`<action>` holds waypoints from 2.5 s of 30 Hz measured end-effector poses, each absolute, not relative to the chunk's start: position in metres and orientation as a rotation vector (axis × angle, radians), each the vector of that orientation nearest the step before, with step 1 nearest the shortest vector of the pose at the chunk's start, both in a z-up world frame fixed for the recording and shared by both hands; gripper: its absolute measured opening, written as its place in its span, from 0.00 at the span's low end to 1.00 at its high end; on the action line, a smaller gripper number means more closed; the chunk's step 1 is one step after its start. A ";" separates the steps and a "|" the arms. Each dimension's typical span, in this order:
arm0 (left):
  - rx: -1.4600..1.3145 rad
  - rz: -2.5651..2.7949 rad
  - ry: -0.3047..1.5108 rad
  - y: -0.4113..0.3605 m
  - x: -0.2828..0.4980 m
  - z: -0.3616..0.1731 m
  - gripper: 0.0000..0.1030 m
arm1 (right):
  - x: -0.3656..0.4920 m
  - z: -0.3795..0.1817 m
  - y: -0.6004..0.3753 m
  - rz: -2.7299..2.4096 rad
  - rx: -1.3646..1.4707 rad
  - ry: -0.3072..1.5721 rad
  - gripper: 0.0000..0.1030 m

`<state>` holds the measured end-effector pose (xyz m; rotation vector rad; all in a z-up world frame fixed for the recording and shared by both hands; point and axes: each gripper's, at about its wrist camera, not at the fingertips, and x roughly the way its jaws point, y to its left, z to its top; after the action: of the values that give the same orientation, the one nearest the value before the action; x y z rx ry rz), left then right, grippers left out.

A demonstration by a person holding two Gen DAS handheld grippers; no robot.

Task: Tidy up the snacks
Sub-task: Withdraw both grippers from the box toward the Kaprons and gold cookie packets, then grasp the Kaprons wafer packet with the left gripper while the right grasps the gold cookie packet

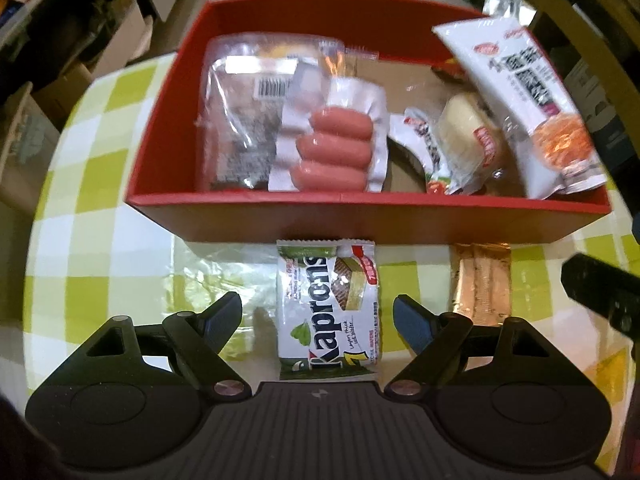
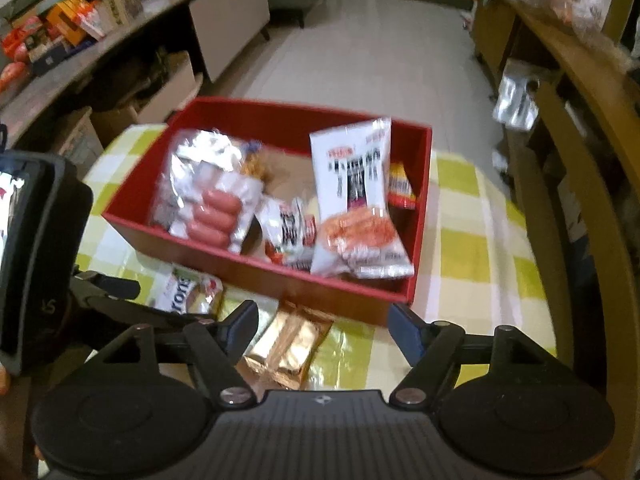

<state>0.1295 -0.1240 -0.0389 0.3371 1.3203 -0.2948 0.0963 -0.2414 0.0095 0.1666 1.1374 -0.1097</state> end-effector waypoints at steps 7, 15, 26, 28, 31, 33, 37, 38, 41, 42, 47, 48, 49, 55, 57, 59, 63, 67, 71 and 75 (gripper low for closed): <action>0.307 -0.283 1.372 -0.115 0.133 -0.051 0.63 | 0.101 -0.020 -0.240 -0.116 0.208 1.236 0.76; 0.334 -0.272 1.376 -0.089 0.120 -0.049 0.63 | 0.118 -0.059 -0.231 -0.118 0.377 1.322 0.76; 0.380 -0.291 1.365 -0.067 0.123 -0.056 0.66 | 0.121 -0.073 -0.208 -0.093 0.198 1.331 0.80; 0.397 -0.297 1.360 -0.066 0.123 -0.060 0.67 | 0.117 -0.074 -0.199 -0.065 0.120 1.335 0.79; 0.402 -0.301 1.362 -0.064 0.119 -0.060 0.68 | 0.113 -0.073 -0.201 -0.076 0.124 1.335 0.66; 0.401 -0.299 1.370 -0.059 0.120 -0.059 0.68 | 0.110 -0.071 -0.204 -0.078 0.122 1.336 0.63; 0.406 -0.299 1.372 -0.050 0.125 -0.058 0.68 | 0.095 -0.068 -0.206 -0.062 0.105 1.372 0.57; 0.408 -0.301 1.374 -0.049 0.126 -0.059 0.68 | 0.088 -0.066 -0.205 -0.055 0.098 1.374 0.57; 0.408 -0.314 1.378 -0.044 0.127 -0.060 0.69 | 0.068 -0.068 -0.209 -0.048 0.095 1.398 0.57; 0.409 -0.315 1.377 -0.045 0.132 -0.061 0.69 | 0.067 -0.068 -0.211 -0.054 0.106 1.394 0.57; 0.421 -0.322 1.368 -0.047 0.128 -0.061 0.72 | 0.077 -0.067 -0.214 -0.053 0.144 1.381 0.61; 0.432 -0.322 1.362 -0.049 0.125 -0.061 0.75 | 0.080 -0.070 -0.212 -0.055 0.133 1.383 0.71; 0.440 -0.318 1.357 -0.050 0.120 -0.060 0.78 | 0.081 -0.072 -0.209 -0.056 0.121 1.383 0.80; 0.426 -0.310 1.351 -0.049 0.125 -0.062 0.86 | 0.089 -0.073 -0.208 -0.053 0.094 1.380 0.84; 0.413 -0.318 1.358 -0.048 0.125 -0.061 0.82 | 0.091 -0.072 -0.211 -0.050 0.085 1.382 0.81; 0.403 -0.331 1.362 -0.049 0.123 -0.060 0.77 | 0.093 -0.071 -0.212 -0.043 0.073 1.383 0.77; 0.392 -0.346 1.372 -0.053 0.121 -0.057 0.63 | 0.092 -0.064 -0.205 -0.002 0.045 1.381 0.56; 0.418 -0.347 1.364 -0.059 0.110 -0.057 0.62 | 0.089 -0.063 -0.204 0.020 0.063 1.389 0.56; 0.408 -0.362 1.384 -0.058 0.101 -0.056 0.62 | 0.077 -0.059 -0.206 0.037 0.078 1.389 0.55; 0.414 -0.372 1.386 -0.061 0.092 -0.054 0.62 | 0.072 -0.055 -0.211 0.044 0.087 1.383 0.55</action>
<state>0.0918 -0.0608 -0.0541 0.4139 1.3860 -0.3723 0.0723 -0.2112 -0.0555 0.0874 1.3832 0.0438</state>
